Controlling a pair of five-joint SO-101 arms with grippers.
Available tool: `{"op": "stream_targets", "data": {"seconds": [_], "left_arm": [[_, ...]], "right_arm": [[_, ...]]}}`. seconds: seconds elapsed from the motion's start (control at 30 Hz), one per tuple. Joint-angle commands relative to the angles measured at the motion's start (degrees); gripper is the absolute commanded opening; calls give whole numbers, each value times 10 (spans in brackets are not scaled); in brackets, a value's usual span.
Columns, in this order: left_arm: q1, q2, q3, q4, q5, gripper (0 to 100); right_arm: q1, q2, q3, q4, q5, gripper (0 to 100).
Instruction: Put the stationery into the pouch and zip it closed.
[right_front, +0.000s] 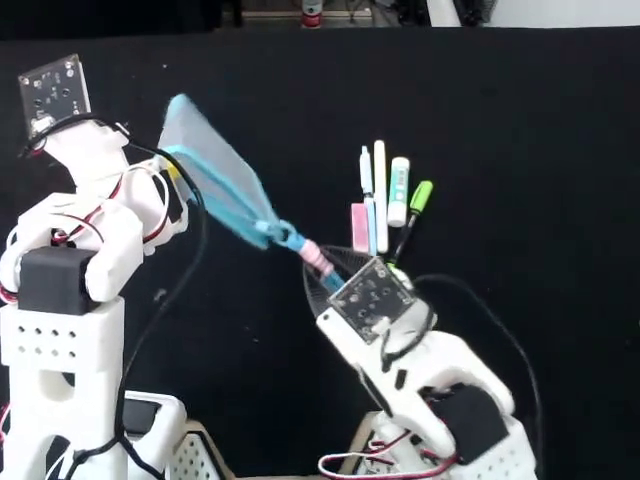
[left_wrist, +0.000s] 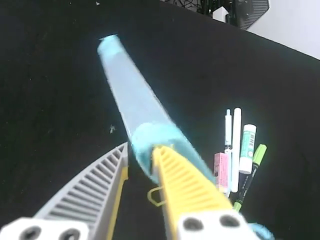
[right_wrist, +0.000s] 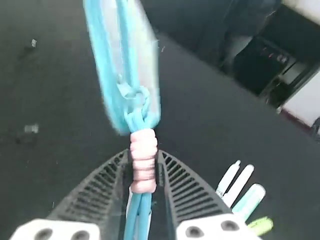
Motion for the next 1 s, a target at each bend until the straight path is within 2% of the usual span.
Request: {"op": "stream_targets", "data": {"seconds": [0.0, 0.3, 0.43, 0.53, 0.77, 0.87, 0.97], "left_arm": [[-7, -6, -31, 4, 2, 120], [-11, -1, -55, 22, -130, 123], [-11, 2, -44, 18, -215, 123], [-13, 11, -9, 0, -249, 123], [-59, 41, 43, -77, -260, 123], [-60, 37, 44, -72, -258, 116], [-59, 20, 23, -33, -233, 23]], "right_arm": [[10, 82, -95, -9, 4, 10], [10, 342, -306, 35, 10, 11], [11, 389, -353, 47, 10, 11], [10, 389, -362, 58, 10, 11], [11, 377, -364, 75, 10, 11], [12, 378, -365, 69, 10, 11], [12, 379, -364, 48, 6, 11]]}}
